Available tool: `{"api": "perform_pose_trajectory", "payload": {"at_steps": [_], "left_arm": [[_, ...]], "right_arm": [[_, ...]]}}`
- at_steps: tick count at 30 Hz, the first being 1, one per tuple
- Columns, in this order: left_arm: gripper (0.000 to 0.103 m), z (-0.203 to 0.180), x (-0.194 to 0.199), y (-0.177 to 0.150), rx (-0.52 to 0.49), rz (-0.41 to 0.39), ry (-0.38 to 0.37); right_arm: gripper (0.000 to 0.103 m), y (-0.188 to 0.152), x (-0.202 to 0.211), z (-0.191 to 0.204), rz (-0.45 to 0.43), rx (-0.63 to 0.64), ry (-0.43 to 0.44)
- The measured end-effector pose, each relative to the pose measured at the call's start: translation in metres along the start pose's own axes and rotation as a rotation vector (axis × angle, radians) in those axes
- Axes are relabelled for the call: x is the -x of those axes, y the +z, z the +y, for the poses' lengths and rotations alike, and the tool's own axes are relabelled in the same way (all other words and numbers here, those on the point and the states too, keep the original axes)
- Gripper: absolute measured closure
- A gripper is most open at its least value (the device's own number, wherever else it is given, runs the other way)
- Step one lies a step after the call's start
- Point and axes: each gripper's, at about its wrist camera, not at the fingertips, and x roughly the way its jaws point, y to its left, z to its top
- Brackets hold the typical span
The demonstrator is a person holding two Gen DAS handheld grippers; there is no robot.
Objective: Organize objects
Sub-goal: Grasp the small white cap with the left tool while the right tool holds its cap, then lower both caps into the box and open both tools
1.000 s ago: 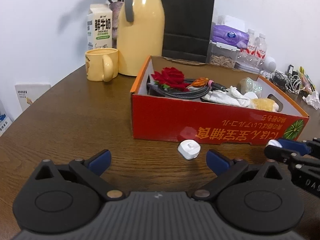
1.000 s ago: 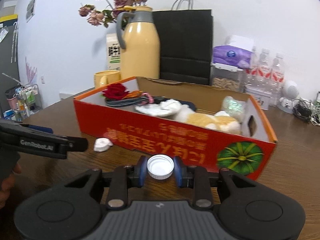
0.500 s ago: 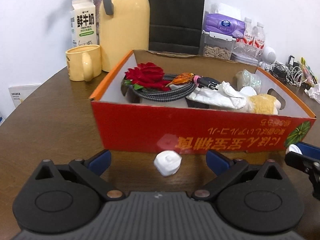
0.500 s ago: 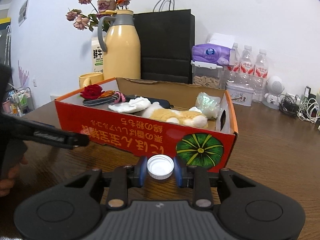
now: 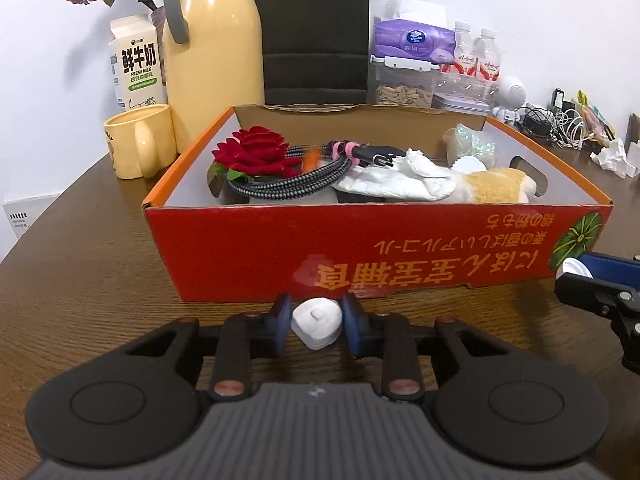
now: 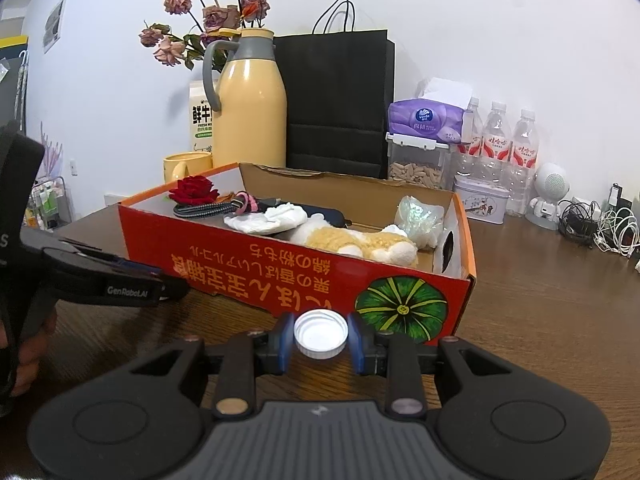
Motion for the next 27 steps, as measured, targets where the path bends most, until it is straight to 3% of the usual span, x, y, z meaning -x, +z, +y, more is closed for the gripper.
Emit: {"api": "perform_pose_trajectory", "payload": {"at_steps": [8,14,19,27], "left_arm": [[0.074,-0.001,0.013,-0.003,0.010,-0.045,-0.009],[0.074,-0.003,0.038,0.003,0.023,-0.121,-0.076],[0.074,-0.005,0.055,0.026,0.025,-0.204,-0.107],[0.074,-0.005,0.044,0.076,0.021,-0.283,-0.043]], "right_arm": [[0.076,0.000,0.001,0.000,-0.010,0.002,0.001],[0.076,0.005,0.008,0.001,-0.057,0.003,0.002],[0.076,0.022,0.012,0.002,-0.110,0.030,0.000],[0.076,0.068,-0.012,0.001,-0.153,0.063,-0.040]]}}
